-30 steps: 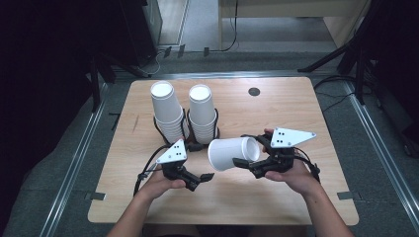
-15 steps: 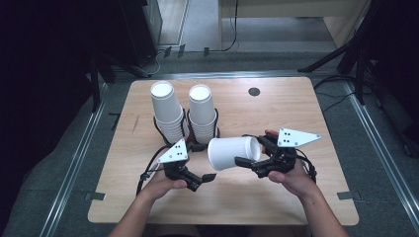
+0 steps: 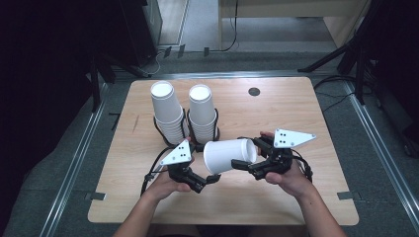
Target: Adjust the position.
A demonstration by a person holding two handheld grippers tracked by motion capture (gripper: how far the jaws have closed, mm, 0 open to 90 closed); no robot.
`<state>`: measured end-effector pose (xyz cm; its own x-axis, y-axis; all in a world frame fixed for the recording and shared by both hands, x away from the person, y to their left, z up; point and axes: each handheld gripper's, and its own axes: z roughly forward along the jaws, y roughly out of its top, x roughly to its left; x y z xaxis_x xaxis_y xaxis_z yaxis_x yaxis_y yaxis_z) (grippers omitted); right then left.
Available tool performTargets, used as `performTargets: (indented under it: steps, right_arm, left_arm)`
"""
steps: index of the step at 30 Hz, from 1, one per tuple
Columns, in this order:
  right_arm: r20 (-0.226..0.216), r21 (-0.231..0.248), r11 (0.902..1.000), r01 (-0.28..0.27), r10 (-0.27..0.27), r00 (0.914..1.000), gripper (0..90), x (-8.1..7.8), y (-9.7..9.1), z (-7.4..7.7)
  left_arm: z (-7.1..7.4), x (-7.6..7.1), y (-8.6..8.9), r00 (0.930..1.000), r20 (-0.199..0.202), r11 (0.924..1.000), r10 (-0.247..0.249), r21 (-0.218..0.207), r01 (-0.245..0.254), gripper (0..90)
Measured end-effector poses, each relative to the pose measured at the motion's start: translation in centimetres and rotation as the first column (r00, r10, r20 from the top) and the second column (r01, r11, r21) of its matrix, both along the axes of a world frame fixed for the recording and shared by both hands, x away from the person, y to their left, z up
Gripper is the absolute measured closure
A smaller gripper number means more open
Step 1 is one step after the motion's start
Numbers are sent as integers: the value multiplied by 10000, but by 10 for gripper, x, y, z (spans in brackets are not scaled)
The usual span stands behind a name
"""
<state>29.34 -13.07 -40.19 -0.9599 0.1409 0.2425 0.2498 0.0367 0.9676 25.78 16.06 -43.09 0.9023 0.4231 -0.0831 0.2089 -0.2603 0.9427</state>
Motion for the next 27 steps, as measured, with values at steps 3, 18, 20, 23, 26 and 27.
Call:
performTargets:
  steps: [3, 18, 20, 23, 26, 27]
  right_arm:
    - [-61, 12, 10000, -75, 75, 10000, 225, -1, 2, 0]
    - [-232, 111, 9991, -420, 423, 9988, 225, -2, 8, -1]
    - [-238, 75, 9990, -438, 439, 9988, 225, -2, 8, -1]
    - [-248, 87, 9990, -447, 449, 9987, 225, -2, 8, -1]
    - [-292, 109, 9987, -489, 492, 9984, 225, -2, 9, -1]
    - [-292, 109, 9987, -489, 492, 9984, 225, -2, 9, -1]
  left_arm:
    - [0, 0, 0, 10000, 20, 10000, -50, -75, 50, 0]
    - [4, -2, 0, 9994, 219, 9980, -267, -573, 279, 0]
    - [5, -2, -1, 9993, 254, 9980, -266, -565, 280, 0]
    - [5, -2, -2, 9993, 291, 9980, -247, -582, 264, 0]
    - [5, -2, -3, 9990, 366, 9979, -249, -596, 270, 0]
    - [5, -2, -3, 9990, 366, 9979, -249, -596, 270, 0]
